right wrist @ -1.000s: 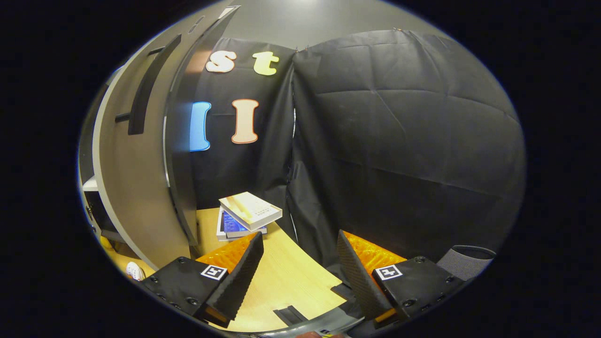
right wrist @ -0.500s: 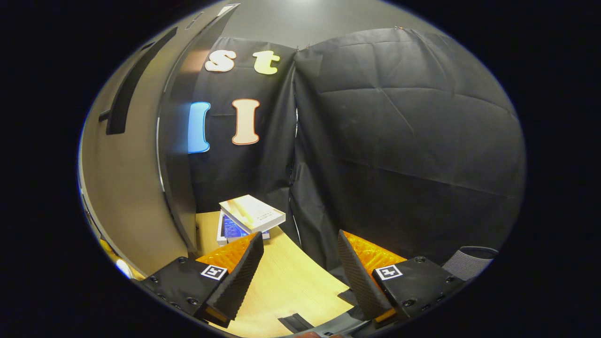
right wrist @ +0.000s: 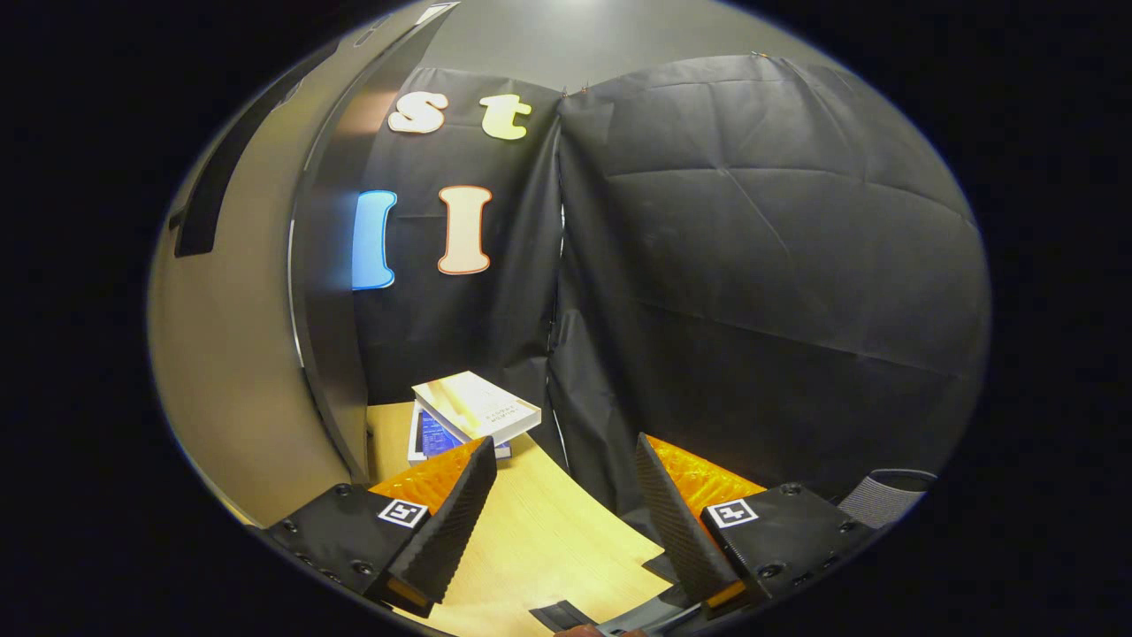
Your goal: Grab one shoe with the right hand and put it into the shoe cabinet, grab the other shoe with the left hand and put it into the shoe cabinet; then close the right door with the right hand and the left door with the left hand.
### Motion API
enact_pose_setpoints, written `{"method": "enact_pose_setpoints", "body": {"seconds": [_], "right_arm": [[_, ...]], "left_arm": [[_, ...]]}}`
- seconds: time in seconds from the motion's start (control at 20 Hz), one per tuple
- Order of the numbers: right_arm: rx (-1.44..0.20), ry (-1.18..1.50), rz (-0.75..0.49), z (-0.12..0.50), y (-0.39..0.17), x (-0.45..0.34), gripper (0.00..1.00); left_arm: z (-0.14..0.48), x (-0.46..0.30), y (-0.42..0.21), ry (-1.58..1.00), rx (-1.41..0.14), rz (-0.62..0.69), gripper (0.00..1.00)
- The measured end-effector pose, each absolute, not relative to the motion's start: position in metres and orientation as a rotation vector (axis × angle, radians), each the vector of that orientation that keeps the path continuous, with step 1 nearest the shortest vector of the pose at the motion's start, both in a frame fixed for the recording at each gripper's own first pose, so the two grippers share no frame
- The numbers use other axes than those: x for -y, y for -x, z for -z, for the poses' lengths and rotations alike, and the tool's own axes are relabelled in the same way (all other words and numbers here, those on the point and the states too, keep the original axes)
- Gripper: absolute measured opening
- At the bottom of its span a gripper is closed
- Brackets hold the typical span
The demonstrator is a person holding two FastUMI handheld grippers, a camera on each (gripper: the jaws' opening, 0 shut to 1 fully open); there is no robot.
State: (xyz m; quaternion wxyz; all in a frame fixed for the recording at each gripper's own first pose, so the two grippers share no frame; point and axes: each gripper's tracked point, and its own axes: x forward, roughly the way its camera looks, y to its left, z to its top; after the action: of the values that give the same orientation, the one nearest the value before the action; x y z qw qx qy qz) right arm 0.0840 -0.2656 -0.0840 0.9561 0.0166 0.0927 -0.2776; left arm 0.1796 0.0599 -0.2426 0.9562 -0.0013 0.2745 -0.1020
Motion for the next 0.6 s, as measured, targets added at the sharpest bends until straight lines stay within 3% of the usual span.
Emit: {"method": "enact_pose_setpoints", "body": {"seconds": [0.6], "right_arm": [[-0.189,-0.078,0.640,0.084,-0.062,0.274,0.98]], "left_arm": [[0.245,-0.058,-0.180,0.013,-0.314,0.143,0.00]]}}
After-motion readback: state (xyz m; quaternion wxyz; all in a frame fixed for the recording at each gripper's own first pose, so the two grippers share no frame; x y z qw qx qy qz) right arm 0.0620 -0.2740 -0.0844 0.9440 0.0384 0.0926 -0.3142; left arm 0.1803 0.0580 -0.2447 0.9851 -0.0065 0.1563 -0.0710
